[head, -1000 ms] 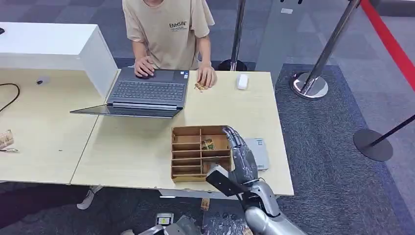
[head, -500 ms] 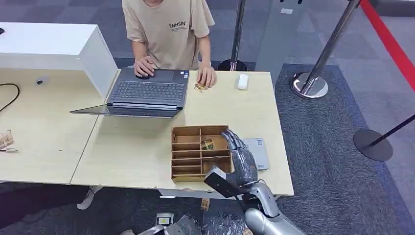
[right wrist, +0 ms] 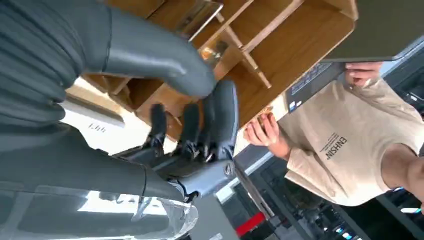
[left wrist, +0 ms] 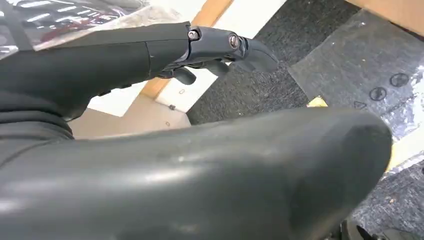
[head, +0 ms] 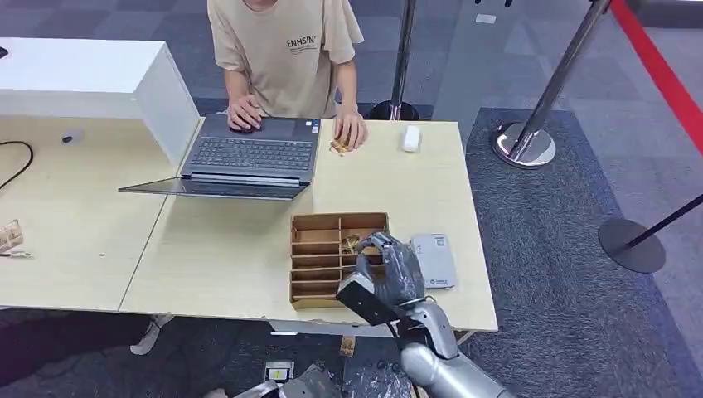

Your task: Pass the card to the sensor for recognition and then transmit it.

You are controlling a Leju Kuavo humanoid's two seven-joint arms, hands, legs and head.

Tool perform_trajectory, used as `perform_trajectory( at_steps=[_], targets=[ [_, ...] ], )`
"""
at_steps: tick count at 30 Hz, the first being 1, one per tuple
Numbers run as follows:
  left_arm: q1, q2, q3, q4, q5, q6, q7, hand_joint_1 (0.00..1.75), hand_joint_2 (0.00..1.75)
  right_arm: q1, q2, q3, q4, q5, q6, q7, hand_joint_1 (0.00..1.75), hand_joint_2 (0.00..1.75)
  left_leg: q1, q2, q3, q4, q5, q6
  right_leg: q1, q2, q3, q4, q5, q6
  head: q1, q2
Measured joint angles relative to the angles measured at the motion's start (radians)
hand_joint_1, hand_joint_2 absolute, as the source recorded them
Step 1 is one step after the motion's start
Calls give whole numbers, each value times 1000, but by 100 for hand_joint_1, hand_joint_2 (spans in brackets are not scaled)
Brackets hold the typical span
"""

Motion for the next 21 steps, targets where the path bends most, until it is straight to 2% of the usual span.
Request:
perform_trajectory(
  at_steps=[8,9,10,11,12,21],
  targets=[
    [-2,0,-13,0,4,-5,-10,0,0,-22,5,6,31,-26,2,-24,169,175,0,0,0,0,0,0,0,0,0,0,0,0,0,0],
    [-2,0,-13,0,5,-7,-10,0,0,-23,5,6,34,-26,2,-26,164,175,0,0,0,0,0,0,0,0,0,0,0,0,0,0],
    [-3,0,-14,0,5,-8,-10,0,0,-24,5,6,36,-26,2,-27,147,175,0,0,0,0,0,0,0,0,0,0,0,0,0,0],
    [-3,0,-14,0,6,-9,-10,0,0,-25,5,8,40,-26,1,-28,70,175,0,0,0,0,0,0,0,0,0,0,0,0,0,0],
    [-3,0,-14,0,8,-10,-10,0,0,-25,5,8,43,-25,-1,-29,2,175,0,0,0,0,0,0,0,0,0,0,0,0,0,0],
    [-3,0,-17,0,3,-7,-8,0,0,-24,18,-16,52,-46,-23,-85,0,175,0,0,0,0,0,0,0,0,0,0,0,0,0,0]
  ],
)
